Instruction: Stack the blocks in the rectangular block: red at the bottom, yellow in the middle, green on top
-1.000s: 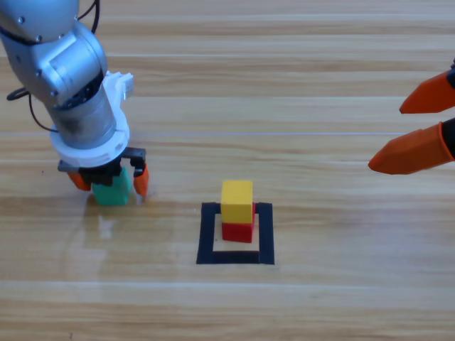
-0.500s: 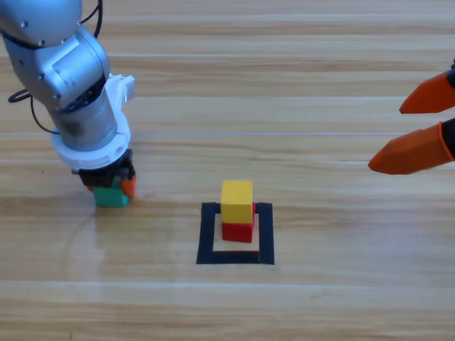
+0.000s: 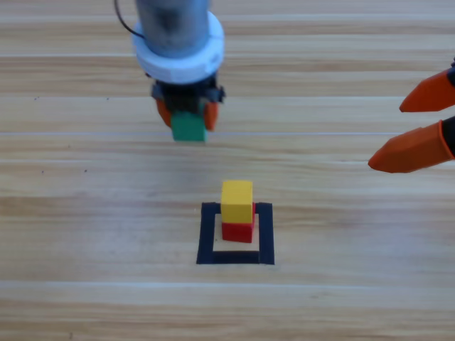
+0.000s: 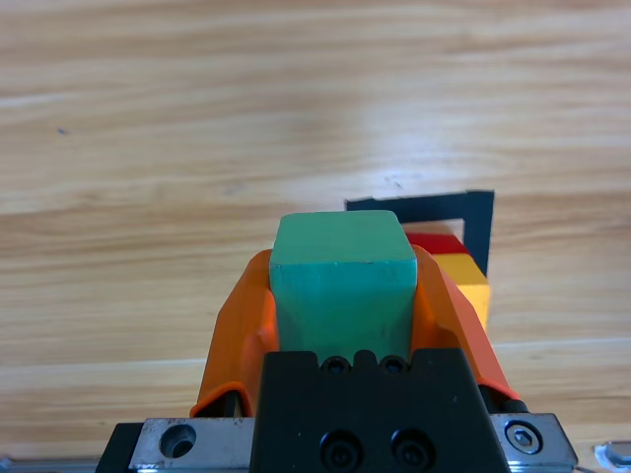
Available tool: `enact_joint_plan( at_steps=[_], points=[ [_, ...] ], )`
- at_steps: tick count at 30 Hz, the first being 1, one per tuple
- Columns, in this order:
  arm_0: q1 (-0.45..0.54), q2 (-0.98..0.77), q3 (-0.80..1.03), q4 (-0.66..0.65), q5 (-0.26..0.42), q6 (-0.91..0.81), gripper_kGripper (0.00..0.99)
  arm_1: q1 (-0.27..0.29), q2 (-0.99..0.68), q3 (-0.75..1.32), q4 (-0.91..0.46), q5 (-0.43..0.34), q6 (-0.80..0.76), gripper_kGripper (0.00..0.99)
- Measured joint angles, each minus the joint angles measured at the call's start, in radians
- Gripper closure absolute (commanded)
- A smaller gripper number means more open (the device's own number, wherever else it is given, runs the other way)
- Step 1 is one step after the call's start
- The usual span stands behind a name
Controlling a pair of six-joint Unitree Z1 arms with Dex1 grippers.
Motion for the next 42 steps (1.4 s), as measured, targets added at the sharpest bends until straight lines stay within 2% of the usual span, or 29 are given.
enact_joint_plan(
  at_steps=[5, 12, 42],
  points=[
    [-0.066, 0.046, -0.001, 0.004, -0.006, -0.07, 0.99, 0.0, 0.0, -0.003, 0.0, 0.0, 0.0, 0.008],
    [-0.1, 0.052, -0.004, 0.004, -0.006, -0.124, 0.99, 0.0, 0.0, -0.004, 0.0, 0.0, 0.0, 0.008],
    [-0.135, 0.056, -0.011, 0.004, -0.022, -0.168, 0.99, 0.0, 0.004, -0.019, 0.005, 0.009, 0.0, 0.008]
  ],
)
